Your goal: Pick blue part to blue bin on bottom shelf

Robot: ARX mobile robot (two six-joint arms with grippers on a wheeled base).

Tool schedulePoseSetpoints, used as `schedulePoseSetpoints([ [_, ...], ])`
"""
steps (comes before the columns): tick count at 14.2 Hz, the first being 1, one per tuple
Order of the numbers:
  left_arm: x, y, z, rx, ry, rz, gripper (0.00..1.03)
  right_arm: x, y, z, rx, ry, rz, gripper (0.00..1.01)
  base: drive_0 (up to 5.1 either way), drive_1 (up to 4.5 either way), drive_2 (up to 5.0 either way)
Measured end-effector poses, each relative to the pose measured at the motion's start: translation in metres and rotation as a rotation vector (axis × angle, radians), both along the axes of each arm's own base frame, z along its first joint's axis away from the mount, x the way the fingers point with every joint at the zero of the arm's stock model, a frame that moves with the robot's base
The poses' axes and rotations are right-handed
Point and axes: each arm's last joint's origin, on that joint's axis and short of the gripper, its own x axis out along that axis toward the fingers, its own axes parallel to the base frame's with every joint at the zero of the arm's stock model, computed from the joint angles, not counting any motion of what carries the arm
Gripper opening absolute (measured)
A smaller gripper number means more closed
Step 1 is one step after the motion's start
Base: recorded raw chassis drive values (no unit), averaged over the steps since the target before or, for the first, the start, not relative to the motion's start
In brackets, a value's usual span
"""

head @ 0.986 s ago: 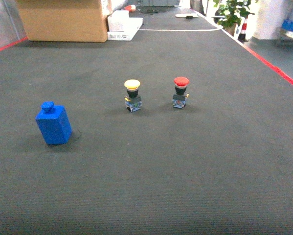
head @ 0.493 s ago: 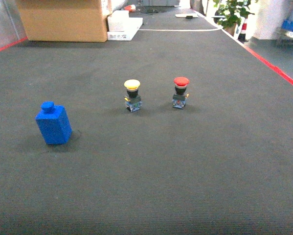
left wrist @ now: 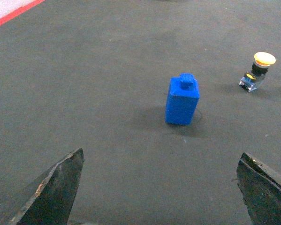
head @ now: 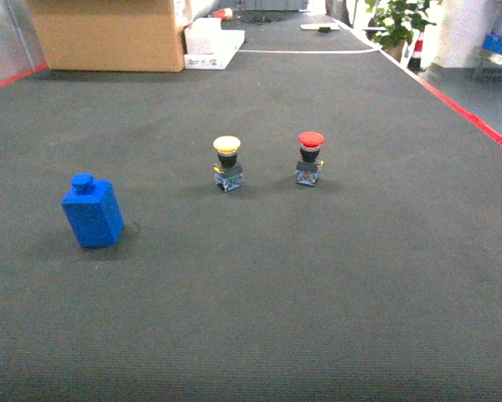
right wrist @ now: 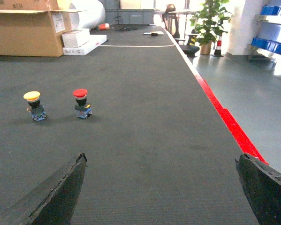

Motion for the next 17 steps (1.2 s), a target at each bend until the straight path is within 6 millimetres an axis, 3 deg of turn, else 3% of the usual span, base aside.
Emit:
schedulePoseSetpoints([
  [2,0.044,-0.003,0.001,-0.022,0.010,-0.046,0.98,0.000,0.000,0.000,0.000,0.000,0.000,0.98,0.0,0.00,0.0],
  [6,0.110,-0.007,-0.025,-0.060,0.105,-0.155,0.98,0.000,0.000,0.000,0.000,0.000,0.000,0.98,0.0,0.00,0.0],
  [11,0.155,-0.012,-0.050,-0.068,0.142,-0.181,0.98,0.000,0.000,0.000,0.000,0.000,0.000,0.98,0.0,0.00,0.0],
  [14,0.167,-0.013,-0.058,-0.069,0.158,-0.185,0.98,0.000,0.000,0.000,0.000,0.000,0.000,0.98,0.0,0.00,0.0],
  [17,0.193,-0.015,-0.073,-0.062,0.172,-0.181,0.98,0.000,0.000,0.000,0.000,0.000,0.000,0.98,0.0,0.00,0.0],
])
